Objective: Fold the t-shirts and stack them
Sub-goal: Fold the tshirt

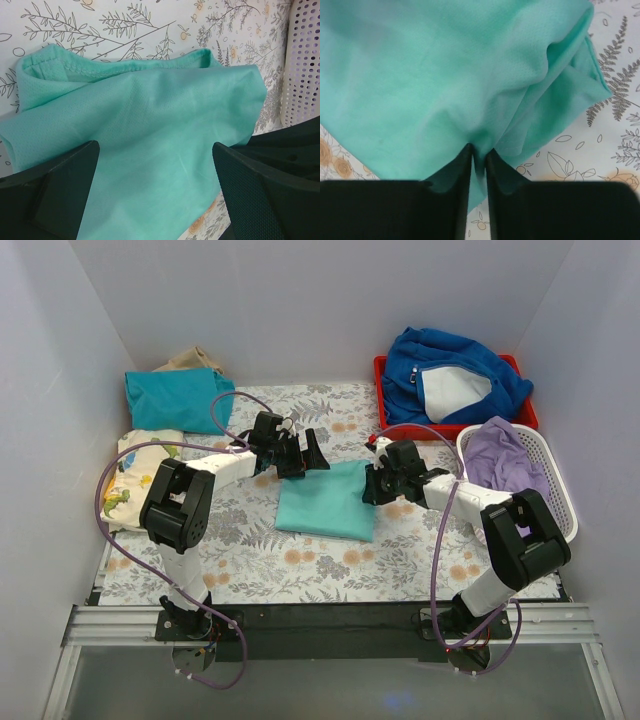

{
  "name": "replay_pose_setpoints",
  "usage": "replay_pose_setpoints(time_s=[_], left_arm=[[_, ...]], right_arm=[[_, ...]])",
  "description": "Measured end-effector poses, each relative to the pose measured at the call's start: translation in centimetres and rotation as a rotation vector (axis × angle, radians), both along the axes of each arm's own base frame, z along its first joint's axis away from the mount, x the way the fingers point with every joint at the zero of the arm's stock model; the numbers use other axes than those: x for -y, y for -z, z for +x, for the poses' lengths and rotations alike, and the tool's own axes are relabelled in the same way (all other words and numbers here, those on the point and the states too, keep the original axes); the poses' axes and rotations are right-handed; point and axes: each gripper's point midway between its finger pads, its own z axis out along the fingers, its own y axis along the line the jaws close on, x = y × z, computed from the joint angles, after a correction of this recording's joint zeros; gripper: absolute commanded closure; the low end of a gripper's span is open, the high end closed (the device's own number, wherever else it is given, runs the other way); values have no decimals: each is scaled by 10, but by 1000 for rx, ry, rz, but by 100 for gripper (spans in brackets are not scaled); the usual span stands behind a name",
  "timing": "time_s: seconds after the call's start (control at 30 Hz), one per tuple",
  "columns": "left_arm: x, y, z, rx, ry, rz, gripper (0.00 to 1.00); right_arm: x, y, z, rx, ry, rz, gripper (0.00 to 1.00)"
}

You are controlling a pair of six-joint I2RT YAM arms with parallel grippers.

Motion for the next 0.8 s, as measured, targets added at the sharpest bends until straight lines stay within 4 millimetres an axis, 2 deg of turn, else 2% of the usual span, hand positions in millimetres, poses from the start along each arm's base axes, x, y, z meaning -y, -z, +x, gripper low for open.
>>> replay_pose_setpoints(time_s=[0.03,0.07,0.3,0.47,0.57,0.8], left_arm=[[0,0,0,0,1,0,5],[0,0,0,1,2,0,5],[0,0,0,0,4,-3,5],[-1,-1,1,-3,6,-8,5],[0,-1,1,-6,10,-13,5],[-1,-1,1,-8,11,-19,4]], right_arm=[[-2,-1,-1,-7,-4,10,88],[-4,-1,-3,-13,-9,21,98],[-17,-8,-20,-107,-2,132,99],[-24,-25,-38,-186,78,260,99],[-21,-31,-47,-210,149,314,99],[-13,-17,-56,-292,260,314,99]])
